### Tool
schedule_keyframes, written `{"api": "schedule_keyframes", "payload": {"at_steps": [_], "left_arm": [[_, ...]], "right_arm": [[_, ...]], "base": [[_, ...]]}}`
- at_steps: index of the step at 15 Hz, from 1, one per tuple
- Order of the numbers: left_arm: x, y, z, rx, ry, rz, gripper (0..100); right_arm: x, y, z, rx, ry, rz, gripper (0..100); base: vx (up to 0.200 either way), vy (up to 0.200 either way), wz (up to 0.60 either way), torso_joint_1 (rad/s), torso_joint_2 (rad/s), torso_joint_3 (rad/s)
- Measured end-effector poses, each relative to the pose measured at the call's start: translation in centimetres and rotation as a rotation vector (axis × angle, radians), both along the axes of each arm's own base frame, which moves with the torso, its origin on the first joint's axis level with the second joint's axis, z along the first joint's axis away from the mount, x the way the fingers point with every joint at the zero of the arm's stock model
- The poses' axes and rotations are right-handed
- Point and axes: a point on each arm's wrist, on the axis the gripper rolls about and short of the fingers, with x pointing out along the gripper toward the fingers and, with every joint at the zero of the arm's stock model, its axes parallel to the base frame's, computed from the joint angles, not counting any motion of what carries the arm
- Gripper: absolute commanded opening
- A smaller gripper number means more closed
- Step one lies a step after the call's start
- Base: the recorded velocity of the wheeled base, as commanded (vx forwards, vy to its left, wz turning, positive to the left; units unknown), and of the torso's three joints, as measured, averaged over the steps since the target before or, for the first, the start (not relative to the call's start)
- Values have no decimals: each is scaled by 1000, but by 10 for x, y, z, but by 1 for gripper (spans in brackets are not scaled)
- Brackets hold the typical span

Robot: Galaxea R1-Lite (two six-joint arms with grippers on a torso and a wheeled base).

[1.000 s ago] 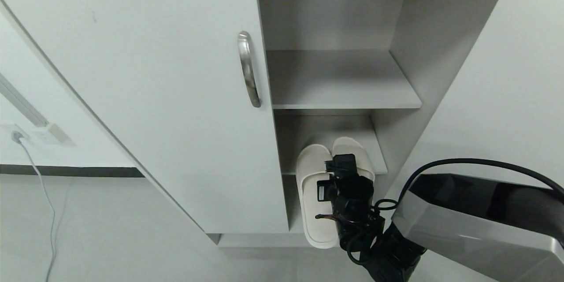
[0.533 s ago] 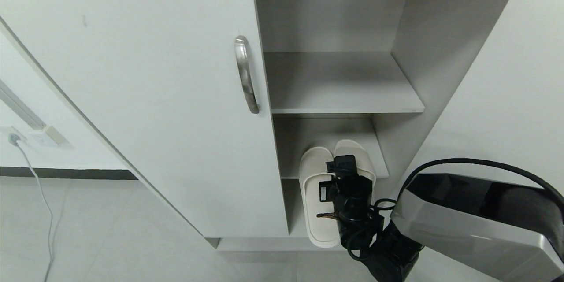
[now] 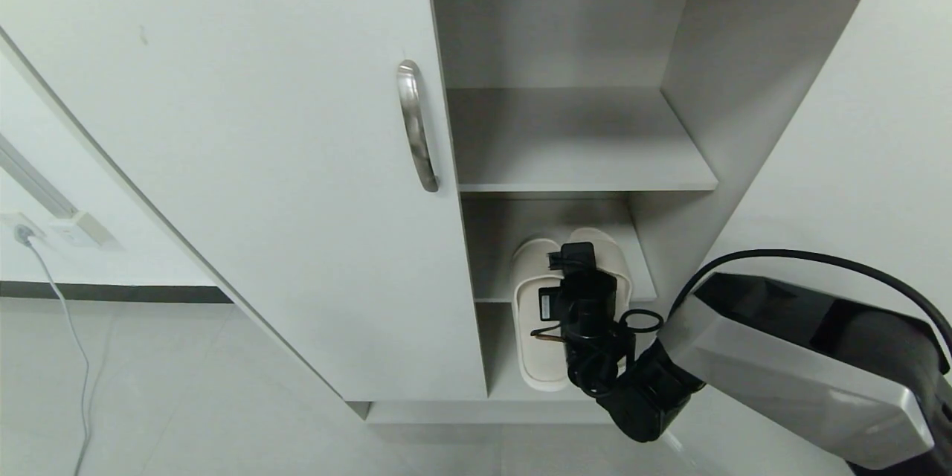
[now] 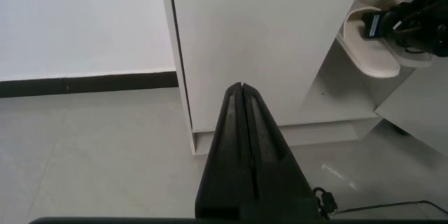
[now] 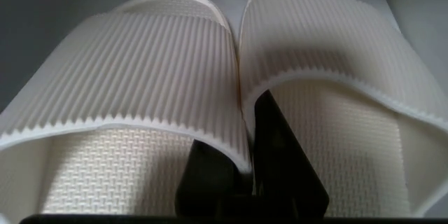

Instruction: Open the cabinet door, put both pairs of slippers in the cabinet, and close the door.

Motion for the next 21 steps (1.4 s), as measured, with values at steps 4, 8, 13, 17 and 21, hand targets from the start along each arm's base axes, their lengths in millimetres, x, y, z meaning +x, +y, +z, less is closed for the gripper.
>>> {"api": "schedule_keyframes", "payload": {"at_steps": [4, 8, 13, 17, 21], "left_arm": [[0, 0, 0, -2, 0, 0, 0], [0, 0, 0, -5, 0, 4, 0], [0, 0, 0, -5, 0, 5, 0], [0, 0, 0, -5, 0, 5, 0], [0, 0, 0, -5, 0, 6, 0]], "right_arm": [[24, -1, 3, 6, -7, -34, 0], [44, 0, 8, 11, -10, -42, 0], [62, 5, 22, 15, -13, -34, 0], [70, 10, 40, 30, -31, -10, 0], [74, 10, 44, 26, -25, -9, 0]], "base": [[0, 0, 0, 0, 0, 0], [0, 0, 0, 0, 0, 0], [0, 0, 0, 0, 0, 0], [0, 0, 0, 0, 0, 0], [0, 0, 0, 0, 0, 0]]}}
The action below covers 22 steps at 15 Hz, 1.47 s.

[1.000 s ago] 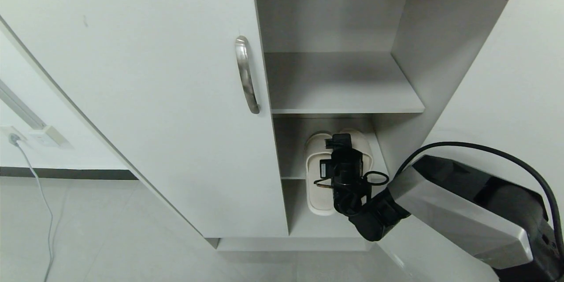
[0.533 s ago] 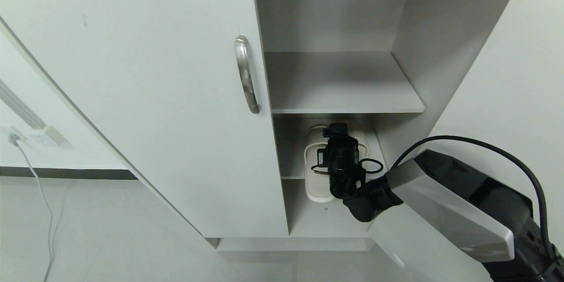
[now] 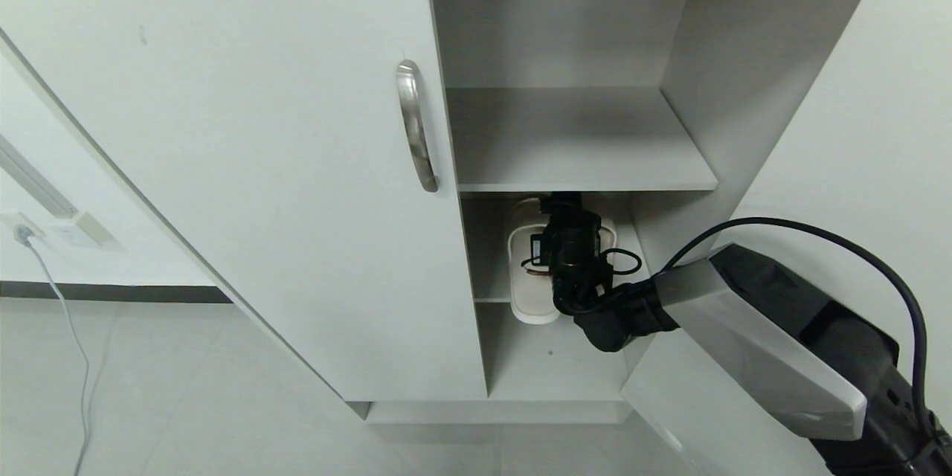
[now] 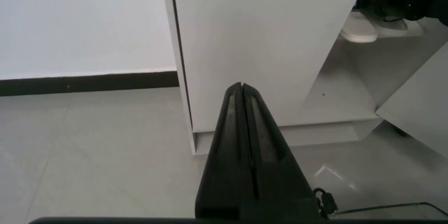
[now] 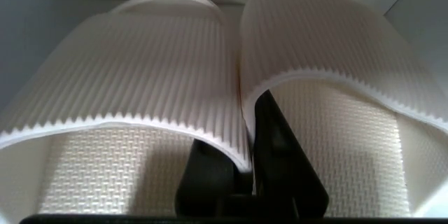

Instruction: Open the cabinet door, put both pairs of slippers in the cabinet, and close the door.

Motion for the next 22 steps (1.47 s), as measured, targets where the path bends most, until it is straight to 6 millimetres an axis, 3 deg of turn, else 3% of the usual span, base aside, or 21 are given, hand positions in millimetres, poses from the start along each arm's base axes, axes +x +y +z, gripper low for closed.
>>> {"api": "schedule_keyframes", "payload": {"at_steps": [5, 6, 11, 14, 22], "left_arm": [[0, 0, 0, 0, 0, 0, 0], [0, 0, 0, 0, 0, 0, 0], [0, 0, 0, 0, 0, 0, 0], [0, 0, 0, 0, 0, 0, 0], [0, 0, 0, 1, 0, -1, 0]], "right_arm": [[2, -1, -6, -10, 14, 1, 0], [2, -1, -8, -11, 17, 1, 100], [-3, -4, -17, -16, 40, 4, 100], [-18, -10, -18, -21, 47, 20, 100], [-90, -30, 4, -4, 23, 79, 100]], "base": [[0, 0, 0, 0, 0, 0], [0, 0, 0, 0, 0, 0], [0, 0, 0, 0, 0, 0], [0, 0, 0, 0, 0, 0], [0, 0, 0, 0, 0, 0]]}}
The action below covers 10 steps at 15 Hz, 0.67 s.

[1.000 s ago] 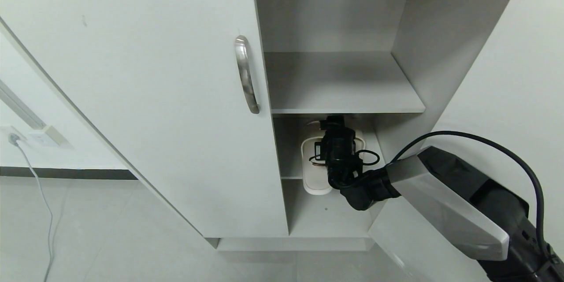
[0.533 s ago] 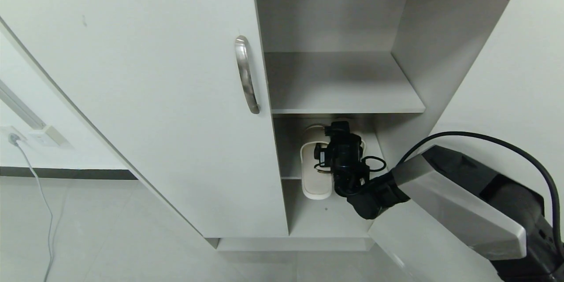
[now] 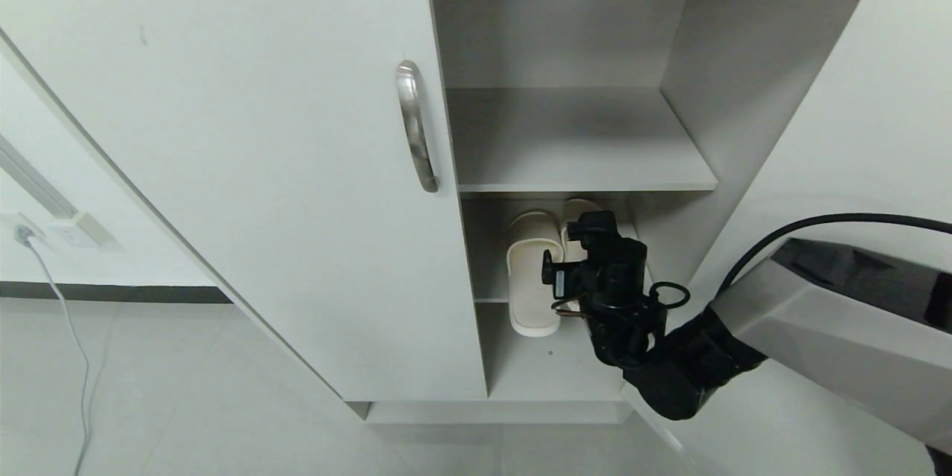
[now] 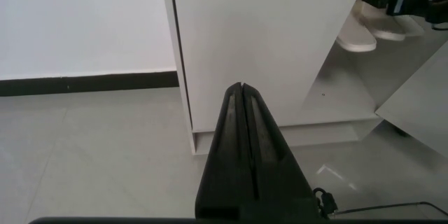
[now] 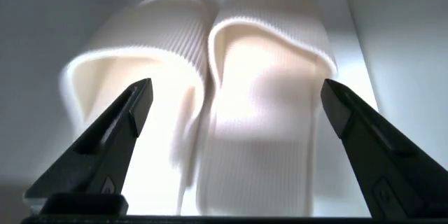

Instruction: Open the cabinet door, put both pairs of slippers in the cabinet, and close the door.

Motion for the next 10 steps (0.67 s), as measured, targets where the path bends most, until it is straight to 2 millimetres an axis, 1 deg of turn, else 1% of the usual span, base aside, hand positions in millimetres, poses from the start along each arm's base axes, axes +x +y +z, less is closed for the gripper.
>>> {"api": "schedule_keyframes", "payload": {"at_steps": [5, 6, 10], "left_arm": [[0, 0, 0, 2, 0, -2, 0], [0, 0, 0, 3, 0, -2, 0], [0, 0, 0, 3, 0, -2, 0]], "right_arm": [[-45, -5, 1, 11, -6, 63, 100], [-52, -5, 1, 11, -6, 74, 100], [-68, -1, 4, 7, -1, 111, 100]], "base": [[0, 0, 0, 0, 0, 0], [0, 0, 0, 0, 0, 0], [0, 0, 0, 0, 0, 0]]}}
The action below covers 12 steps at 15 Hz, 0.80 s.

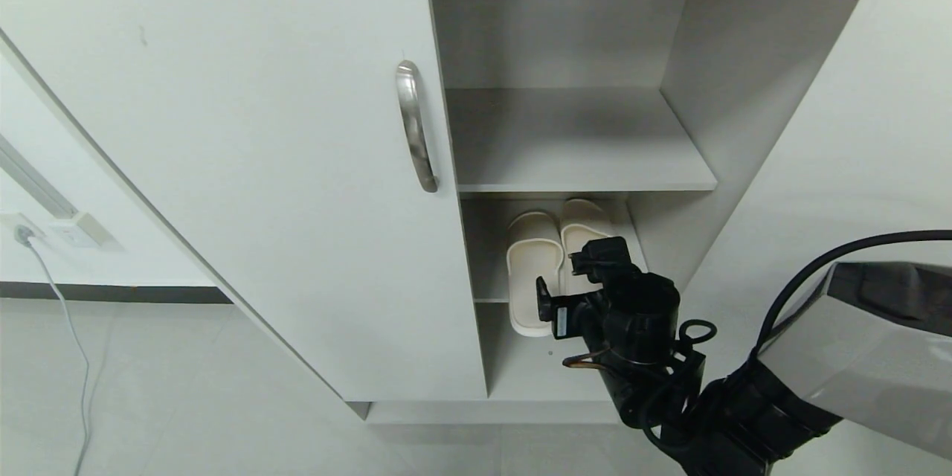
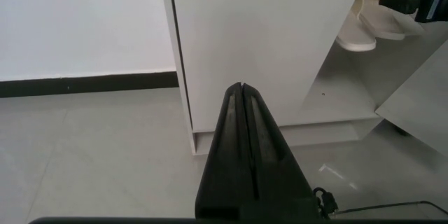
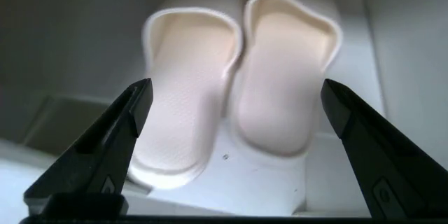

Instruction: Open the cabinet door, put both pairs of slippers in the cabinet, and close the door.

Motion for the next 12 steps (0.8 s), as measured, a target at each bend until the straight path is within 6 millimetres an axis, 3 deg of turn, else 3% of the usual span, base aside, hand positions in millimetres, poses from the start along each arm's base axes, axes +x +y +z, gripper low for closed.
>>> {"api": "schedule_keyframes", "payload": {"at_steps": [5, 12], "left_arm": [[0, 0, 0, -1, 0, 0, 0], [0, 0, 0, -5, 0, 1, 0]], "right_arm": [[-7, -1, -2, -2, 4, 13, 100], [-9, -2, -2, 9, 4, 12, 100]], "base": [[0, 0, 0, 0, 0, 0], [-200, 0, 0, 2, 2, 4]]}}
